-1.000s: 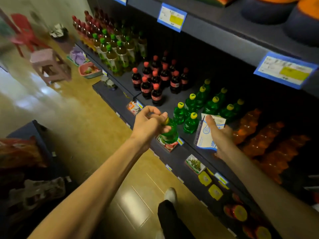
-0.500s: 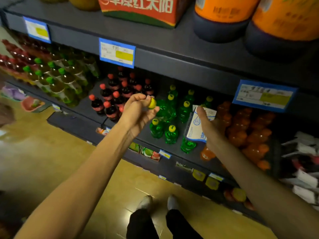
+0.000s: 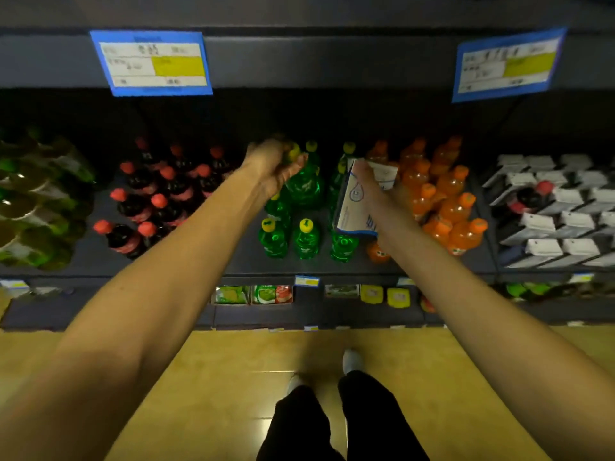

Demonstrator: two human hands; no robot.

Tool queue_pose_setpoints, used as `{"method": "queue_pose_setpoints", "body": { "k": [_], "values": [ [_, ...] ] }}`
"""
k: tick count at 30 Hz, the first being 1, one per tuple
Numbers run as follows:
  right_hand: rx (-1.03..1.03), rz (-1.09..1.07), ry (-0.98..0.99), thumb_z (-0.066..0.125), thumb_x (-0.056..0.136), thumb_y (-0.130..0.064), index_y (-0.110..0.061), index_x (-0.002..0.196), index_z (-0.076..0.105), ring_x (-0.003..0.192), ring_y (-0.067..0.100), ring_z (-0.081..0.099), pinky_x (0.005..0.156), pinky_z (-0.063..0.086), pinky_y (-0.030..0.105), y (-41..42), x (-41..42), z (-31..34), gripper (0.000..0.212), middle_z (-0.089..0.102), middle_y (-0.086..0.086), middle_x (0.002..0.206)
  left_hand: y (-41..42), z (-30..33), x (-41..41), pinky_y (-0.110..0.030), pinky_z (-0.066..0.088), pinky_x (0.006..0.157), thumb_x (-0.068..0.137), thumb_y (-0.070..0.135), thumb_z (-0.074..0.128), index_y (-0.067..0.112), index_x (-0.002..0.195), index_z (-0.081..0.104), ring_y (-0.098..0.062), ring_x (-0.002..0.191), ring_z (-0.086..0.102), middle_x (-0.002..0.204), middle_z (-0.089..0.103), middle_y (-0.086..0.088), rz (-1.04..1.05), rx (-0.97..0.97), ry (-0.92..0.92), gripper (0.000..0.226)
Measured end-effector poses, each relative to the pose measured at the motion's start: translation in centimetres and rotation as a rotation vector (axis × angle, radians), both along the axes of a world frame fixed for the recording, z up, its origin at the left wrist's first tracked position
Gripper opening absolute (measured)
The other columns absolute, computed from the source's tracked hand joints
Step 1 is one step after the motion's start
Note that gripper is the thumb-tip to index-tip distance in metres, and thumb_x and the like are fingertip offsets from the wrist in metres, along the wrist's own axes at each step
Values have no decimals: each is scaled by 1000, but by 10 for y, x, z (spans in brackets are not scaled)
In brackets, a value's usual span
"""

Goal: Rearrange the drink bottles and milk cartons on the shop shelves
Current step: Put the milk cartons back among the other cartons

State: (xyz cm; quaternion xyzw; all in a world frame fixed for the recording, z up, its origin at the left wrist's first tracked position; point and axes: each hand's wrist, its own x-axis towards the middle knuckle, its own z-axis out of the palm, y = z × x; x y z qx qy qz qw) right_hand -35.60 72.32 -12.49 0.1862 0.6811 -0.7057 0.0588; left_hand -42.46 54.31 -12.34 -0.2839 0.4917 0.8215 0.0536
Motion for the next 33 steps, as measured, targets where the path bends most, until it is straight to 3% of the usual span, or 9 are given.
{"method": "queue_pose_setpoints", "body": {
  "k": [3, 7, 12, 15, 19, 29, 33],
  "values": [
    [-1, -35, 0, 72, 84, -47, -24, 89, 66, 76, 7, 71, 66, 59, 25, 3, 1, -1, 24, 73, -5, 88, 8, -9, -7, -23, 50, 42, 96, -5, 46, 1, 120, 47, -21, 48, 66, 86, 53, -17, -15, -37, -18, 24],
    [-9, -24, -13, 71, 86, -44, -25, 85, 65, 70, 2, 70, 63, 57, 24, 8, -1, -3, 20, 72, -7, 84, 15, -19, -11, -22, 51, 44, 95, -3, 46, 2, 98, 50, -25, 65, 62, 88, 50, -16, -53, -14, -58, 7],
    [-18, -19, 2, 70, 88, -37, -24, 84, 65, 58, -4, 67, 54, 55, 16, 15, -6, -14, 15, 70, -9, 80, 29, -39, -22, -21, 52, 44, 96, -6, 46, 4, 86, 49, -23, 68, 57, 87, 50, -16, -82, -32, -109, 14],
    [-17, 1, 25, 69, 89, -36, -27, 82, 63, 60, -4, 67, 53, 54, 15, 20, -8, -23, 13, 70, -10, 81, 38, -58, -29, -22, 54, 43, 95, -12, 44, 11, 87, 44, -21, 76, 56, 89, 51, -12, -100, -133, -118, 25],
    [-27, 20, 34, 70, 89, -34, -27, 83, 64, 62, -3, 67, 53, 53, 14, 26, -11, -36, 11, 70, -10, 82, 42, -81, -36, -20, 53, 44, 96, -11, 44, 15, 85, 41, -22, 72, 56, 87, 50, -10, -170, -288, -152, 28],
    [-47, 27, 59, 69, 89, -36, -25, 89, 66, 61, -3, 68, 52, 53, 13, 38, -17, -67, 11, 71, -9, 83, 38, -130, -47, -34, 54, 61, 93, -15, 42, 13, 86, 45, -19, 81, 48, 99, 45, -11, -255, -336, -167, 29],
    [-69, 25, 70, 69, 89, -35, -20, 95, 66, 61, -5, 67, 51, 51, 11, 39, -17, -71, 16, 71, -9, 84, 39, -124, -45, -25, 56, 47, 98, -7, 41, 13, 96, 46, -22, 77, 58, 104, 47, -10, -373, -448, -171, 21]
  ]
}}
